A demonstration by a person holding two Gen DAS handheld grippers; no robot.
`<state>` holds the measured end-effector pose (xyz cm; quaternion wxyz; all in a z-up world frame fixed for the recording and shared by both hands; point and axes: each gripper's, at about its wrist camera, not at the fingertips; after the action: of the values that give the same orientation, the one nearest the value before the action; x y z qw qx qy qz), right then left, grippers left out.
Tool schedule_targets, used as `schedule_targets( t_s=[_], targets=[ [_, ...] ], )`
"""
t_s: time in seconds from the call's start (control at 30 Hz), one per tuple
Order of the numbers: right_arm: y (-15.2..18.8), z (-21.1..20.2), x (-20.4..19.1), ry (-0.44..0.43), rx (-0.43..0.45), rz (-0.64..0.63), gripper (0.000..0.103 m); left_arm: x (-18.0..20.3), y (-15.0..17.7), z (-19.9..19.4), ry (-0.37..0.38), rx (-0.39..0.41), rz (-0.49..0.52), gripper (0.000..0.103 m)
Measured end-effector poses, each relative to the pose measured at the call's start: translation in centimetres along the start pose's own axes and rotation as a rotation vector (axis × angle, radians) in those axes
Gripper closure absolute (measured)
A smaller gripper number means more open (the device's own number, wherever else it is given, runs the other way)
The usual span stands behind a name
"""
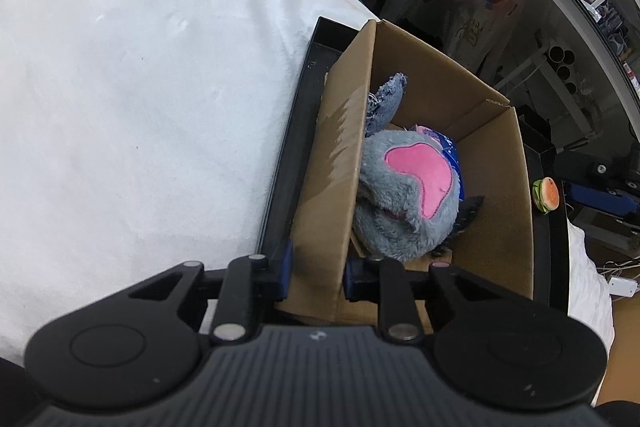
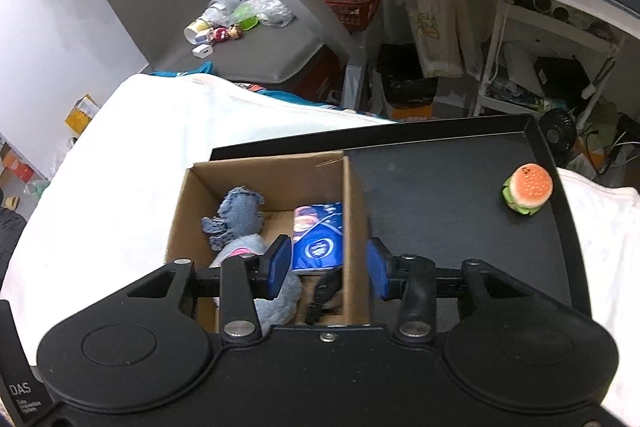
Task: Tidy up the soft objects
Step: 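Open the right tool to drop the strap while the left tool releases the box, then move the right tool to the burger toy and close on it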
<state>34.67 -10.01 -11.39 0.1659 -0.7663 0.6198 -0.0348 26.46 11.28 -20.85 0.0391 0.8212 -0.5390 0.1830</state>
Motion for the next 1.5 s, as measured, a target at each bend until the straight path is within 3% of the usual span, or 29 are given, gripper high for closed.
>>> schedule_targets(
  t_s=[0.47, 0.77, 1.1, 1.27, 1.5],
  targets=[
    [-1.7, -1.9, 6.2, 0.023, 0.057, 0.057, 0.060, 1.9, -0.3, -1.0, -0.090, 0.027, 0.017, 0.074],
    [-3.2, -1.6, 9.9, 0.000, 0.095, 0.114, 0.054, 3.2, -0.5, -1.4, -0.147, 0.037, 0.017, 0.054],
    [-2.2, 2.4, 14.0, -0.056, 0.094, 0.199, 0.048, 5.4, -0.9, -1.4, -0.238, 0.044, 0.045, 0.042],
    [-1.7, 3.6, 15.5, -0.058, 0.089, 0.212, 0.035, 6.5, -1.3, -1.2, -0.278, 0.064, 0.043, 0.036],
    [-1.6, 6.0, 17.0, -0.066, 0.047, 0.235, 0.033, 7.8, -2.0, -0.3, -0.334, 0.071, 0.014, 0.035]
  ],
)
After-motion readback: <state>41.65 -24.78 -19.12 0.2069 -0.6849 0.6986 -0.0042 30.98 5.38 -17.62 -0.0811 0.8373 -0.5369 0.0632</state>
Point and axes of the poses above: each gripper's, at about its wrist camera, not at the fingertips, and z roughly the way its jaws point, x to its right, y to its underside, and after that the axes turned 15 degrees about -x, right-handed
